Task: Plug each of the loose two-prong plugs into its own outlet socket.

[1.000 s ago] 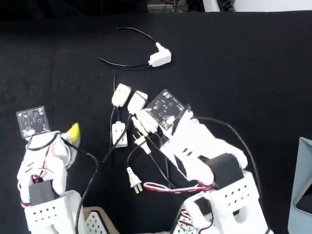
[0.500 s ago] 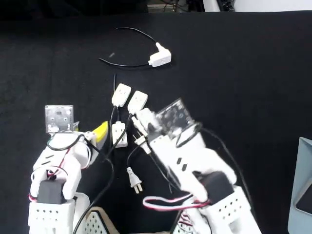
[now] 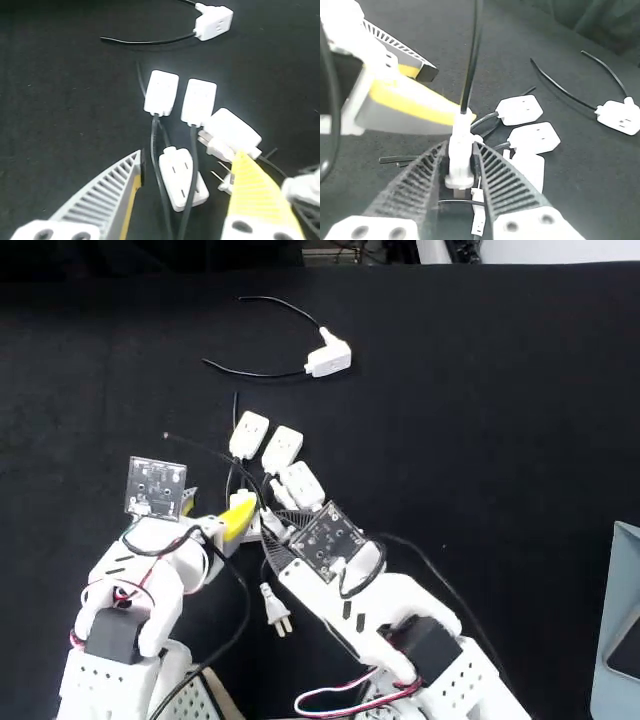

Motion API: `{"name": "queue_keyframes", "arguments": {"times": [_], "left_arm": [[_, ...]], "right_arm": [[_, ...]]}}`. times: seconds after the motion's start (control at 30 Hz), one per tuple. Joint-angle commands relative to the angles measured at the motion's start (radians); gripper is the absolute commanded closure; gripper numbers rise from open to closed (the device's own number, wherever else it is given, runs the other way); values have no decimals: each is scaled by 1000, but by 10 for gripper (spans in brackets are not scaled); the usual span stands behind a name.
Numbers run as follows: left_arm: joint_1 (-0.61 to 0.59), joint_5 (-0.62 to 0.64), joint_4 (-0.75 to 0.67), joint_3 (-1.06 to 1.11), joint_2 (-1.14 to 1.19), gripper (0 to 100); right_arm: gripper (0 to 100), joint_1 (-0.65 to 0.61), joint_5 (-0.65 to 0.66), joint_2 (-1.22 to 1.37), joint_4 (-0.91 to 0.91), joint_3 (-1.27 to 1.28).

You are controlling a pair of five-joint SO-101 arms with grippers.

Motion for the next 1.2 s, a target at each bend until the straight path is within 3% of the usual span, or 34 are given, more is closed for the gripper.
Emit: {"name": "queue_keyframes", "arguments": {"times": [0.0,0.33,0.6,0.73,0.9,1.07,1.17], "left_arm": [[44,5,-23,-51,-11,716],[117,-34,-14,-125,-23,774],[295,-89,163,-131,-224,773],[309,-89,175,-128,-190,773],[150,-87,173,-133,-195,772],[-70,-86,153,-114,-176,772],[-131,-91,152,-114,-107,763]], "right_arm": [[987,-12,-12,-16,-15,-4],[987,-12,-12,-16,-9,22],[987,-12,-12,-16,17,24],[987,-12,-14,-16,18,24],[987,14,-14,-15,20,22],[987,143,-15,-15,20,21],[987,226,-15,-15,20,22]]}}
